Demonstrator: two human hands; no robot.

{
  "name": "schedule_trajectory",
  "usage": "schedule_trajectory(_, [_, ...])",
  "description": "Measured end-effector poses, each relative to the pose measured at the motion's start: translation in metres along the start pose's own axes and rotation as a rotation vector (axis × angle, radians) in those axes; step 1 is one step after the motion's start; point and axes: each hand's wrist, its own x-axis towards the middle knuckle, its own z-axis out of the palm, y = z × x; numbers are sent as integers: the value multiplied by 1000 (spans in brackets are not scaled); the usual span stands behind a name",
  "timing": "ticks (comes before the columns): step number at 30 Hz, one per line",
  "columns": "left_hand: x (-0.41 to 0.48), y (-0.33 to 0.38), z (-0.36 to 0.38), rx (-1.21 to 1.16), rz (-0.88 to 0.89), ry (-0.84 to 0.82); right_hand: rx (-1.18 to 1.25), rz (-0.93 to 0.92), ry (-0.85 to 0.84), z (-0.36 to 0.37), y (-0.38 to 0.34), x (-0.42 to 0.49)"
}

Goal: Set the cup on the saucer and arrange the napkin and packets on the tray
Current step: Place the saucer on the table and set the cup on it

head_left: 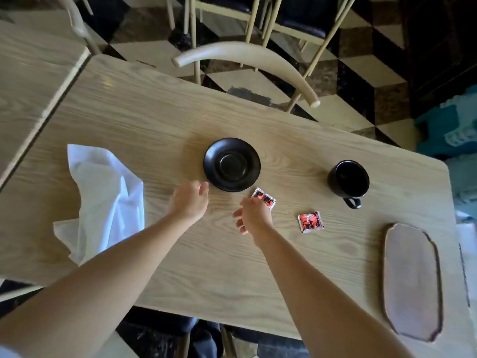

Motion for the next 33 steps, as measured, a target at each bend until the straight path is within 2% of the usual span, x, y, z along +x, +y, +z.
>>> schedule_trajectory(2, [7, 3, 5, -201, -62, -6, 153, 63, -11, 5, -2, 7])
schedule_trajectory(5, [15, 7, 14, -367, -148, 0, 200, 66, -4, 11, -1, 16])
schedule_trajectory(12, [26, 11, 17, -377, -137, -36, 194, 23, 42, 20, -5, 28])
schedule_trajectory(16, [32, 11, 19, -438, -126, -76, 316, 63, 57, 22, -10, 29])
schedule_trajectory(19, [33, 11, 21, -534, -187, -132, 435, 105, 65, 21, -15, 25])
schedule_trajectory(23, [21, 9, 20, -724, -319, -204, 407, 99, 52, 14, -16, 16])
schedule_trajectory(26, [6, 7, 16, -799, -353, -231, 396, 102, 33, 7, -15, 4])
schedule_trajectory(33, [-39, 28, -1, -818, -288, -232, 430, 61, -3, -20, -15, -37])
